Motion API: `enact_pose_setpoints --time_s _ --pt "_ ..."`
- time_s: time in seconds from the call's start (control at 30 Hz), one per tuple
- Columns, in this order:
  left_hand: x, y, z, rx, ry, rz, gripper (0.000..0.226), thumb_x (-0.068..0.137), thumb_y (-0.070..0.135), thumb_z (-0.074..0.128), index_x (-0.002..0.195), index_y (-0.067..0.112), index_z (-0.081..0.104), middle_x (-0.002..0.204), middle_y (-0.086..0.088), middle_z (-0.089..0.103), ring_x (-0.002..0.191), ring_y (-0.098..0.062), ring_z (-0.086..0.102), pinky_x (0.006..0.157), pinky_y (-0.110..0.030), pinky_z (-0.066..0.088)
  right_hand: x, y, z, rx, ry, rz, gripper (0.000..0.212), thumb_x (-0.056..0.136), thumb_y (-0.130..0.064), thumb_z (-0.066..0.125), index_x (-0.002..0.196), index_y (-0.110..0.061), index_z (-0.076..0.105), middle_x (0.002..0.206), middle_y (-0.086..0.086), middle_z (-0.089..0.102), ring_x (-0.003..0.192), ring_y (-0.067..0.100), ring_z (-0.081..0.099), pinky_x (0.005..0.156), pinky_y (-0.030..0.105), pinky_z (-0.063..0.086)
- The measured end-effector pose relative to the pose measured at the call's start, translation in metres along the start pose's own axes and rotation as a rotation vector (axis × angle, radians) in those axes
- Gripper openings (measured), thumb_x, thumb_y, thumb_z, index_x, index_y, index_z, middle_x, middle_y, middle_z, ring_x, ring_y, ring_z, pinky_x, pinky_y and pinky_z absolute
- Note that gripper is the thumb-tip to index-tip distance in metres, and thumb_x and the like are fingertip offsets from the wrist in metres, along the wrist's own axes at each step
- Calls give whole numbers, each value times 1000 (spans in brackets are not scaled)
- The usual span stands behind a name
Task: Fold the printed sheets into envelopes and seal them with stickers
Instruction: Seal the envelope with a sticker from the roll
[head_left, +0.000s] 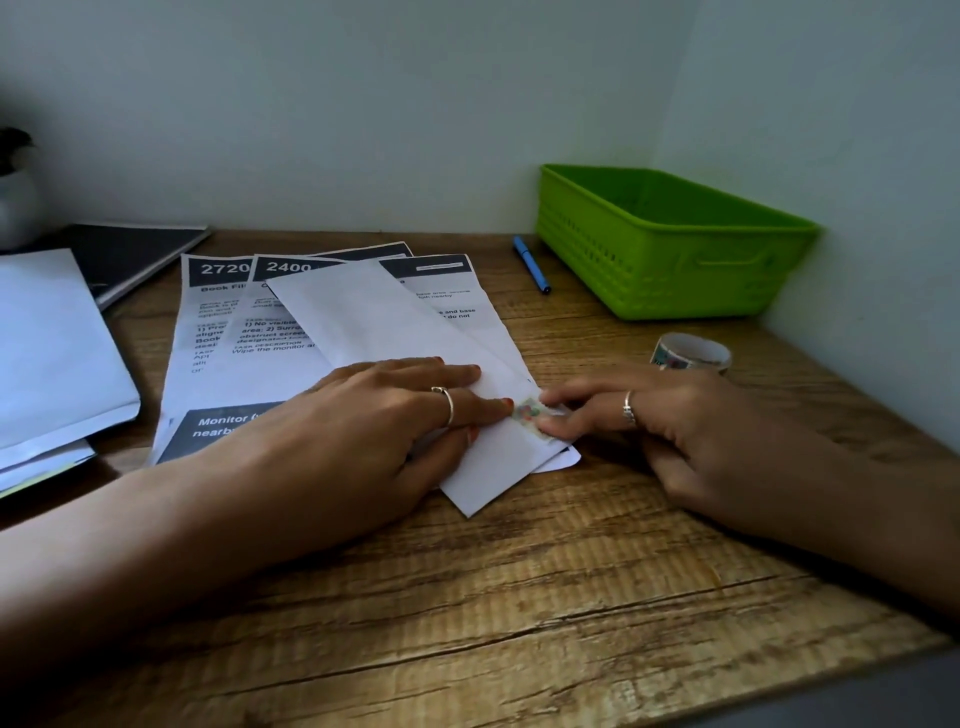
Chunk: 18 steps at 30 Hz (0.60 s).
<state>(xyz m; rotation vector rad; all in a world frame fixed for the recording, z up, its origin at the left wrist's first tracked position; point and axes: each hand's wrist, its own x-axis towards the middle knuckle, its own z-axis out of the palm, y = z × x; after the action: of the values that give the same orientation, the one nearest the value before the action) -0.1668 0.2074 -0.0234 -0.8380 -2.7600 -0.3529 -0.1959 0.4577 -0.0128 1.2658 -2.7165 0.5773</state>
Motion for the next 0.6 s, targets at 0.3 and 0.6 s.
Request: enact_pose_setpoints --time_s 0.3,0.6 --pt "4 4 5 202 92 243 39 88 28 39 119 30 62 121 6 65 114 -17 59 98 -36 39 -2 -1 0 24 -38 58 71 71 1 34 124 -40 56 127 -30 44 123 -9 37 102 3 25" --pt "9 -12 19 120 76 285 42 89 23 50 129 35 44 131 11 55 113 -8 54 87 -32 53 14 -6 2 -148 -121 60 71 82 9 39 138 -36 41 135 -15 41 122 2 34 101 17 29"
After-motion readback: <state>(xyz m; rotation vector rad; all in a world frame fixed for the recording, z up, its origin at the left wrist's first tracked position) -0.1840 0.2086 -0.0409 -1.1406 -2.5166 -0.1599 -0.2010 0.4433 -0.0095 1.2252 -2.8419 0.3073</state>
